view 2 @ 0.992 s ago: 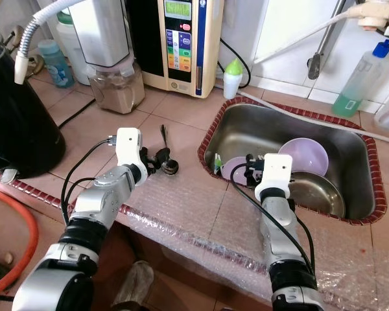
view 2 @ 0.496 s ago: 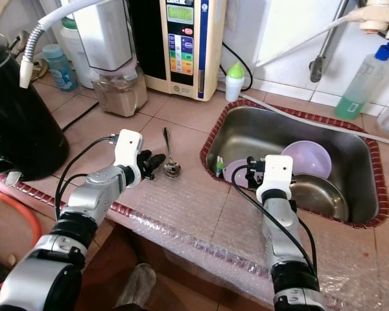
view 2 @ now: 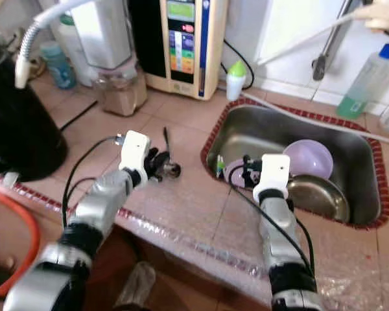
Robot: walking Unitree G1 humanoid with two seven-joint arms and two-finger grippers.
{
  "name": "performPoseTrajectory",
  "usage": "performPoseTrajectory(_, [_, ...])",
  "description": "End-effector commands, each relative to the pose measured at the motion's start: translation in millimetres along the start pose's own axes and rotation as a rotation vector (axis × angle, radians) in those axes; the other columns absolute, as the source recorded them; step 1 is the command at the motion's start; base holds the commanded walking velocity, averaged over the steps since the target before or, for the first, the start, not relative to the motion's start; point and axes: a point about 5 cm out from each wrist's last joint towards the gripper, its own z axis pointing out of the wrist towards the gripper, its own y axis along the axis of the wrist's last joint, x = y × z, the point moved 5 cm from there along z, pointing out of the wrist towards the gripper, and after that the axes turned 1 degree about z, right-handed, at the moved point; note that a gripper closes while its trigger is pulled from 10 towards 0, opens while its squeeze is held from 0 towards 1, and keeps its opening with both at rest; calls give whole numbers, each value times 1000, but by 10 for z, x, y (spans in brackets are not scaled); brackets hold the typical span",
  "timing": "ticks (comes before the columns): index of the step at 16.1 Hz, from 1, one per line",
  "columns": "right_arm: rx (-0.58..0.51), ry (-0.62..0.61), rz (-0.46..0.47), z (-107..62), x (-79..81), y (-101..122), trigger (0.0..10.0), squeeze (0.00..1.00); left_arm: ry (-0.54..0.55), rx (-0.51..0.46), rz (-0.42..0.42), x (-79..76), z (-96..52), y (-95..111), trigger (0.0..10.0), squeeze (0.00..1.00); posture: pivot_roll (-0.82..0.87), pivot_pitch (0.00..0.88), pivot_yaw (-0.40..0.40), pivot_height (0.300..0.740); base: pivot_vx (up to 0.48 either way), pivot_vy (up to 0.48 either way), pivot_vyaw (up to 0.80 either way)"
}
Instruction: Kitchen organization
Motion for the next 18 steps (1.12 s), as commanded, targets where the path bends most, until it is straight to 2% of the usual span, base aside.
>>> performPoseTrajectory(1, [41,21,4,-48,48,-111,10000,0,36,-56,21,54,-82,88,10000,0,-12,15,24,740,0,0,0])
performPoseTrajectory(3, [43,39,3,-56,100,-119,10000,0,60,-112,-18,32,-247,64,10000,0,-7,17,20,740,0,0,0])
performPoseTrajectory(6, [39,59,6,-75,120,-114,10000,0,125,-163,-11,34,-530,-21,10000,0,10,25,5,740,0,0,0])
performPoseTrajectory(8, [46,70,-8,-102,114,-132,10000,0,122,-183,56,-6,-689,-43,10000,0,14,37,-6,740,0,0,0])
performPoseTrajectory(9, [53,76,-8,-130,110,-160,10000,0,89,-197,96,-88,-770,-46,10000,0,15,44,-14,740,0,0,0])
performPoseTrajectory(11, [63,88,-20,-156,127,-186,10000,0,29,-241,213,-248,-821,13,10000,0,14,51,-22,740,0,0,0])
performPoseTrajectory(14, [55,113,-29,-146,195,-159,10000,0,-50,-282,253,-473,-780,81,10000,0,12,51,-24,740,0,0,0])
performPoseTrajectory(16, [53,108,-27,-132,192,-142,10000,0,-112,-292,282,-601,-763,57,10000,0,9,49,-21,740,0,0,0])
performPoseTrajectory(17, [51,106,-27,-126,193,-135,10000,0,-140,-294,267,-636,-737,20,10000,659,0,43,-14,740,0,0,0])
performPoseTrajectory(18, [50,105,-27,-127,193,-134,10000,0,-151,-294,265,-644,-716,6,10000,1000,0,43,-14,740,0,0,0])
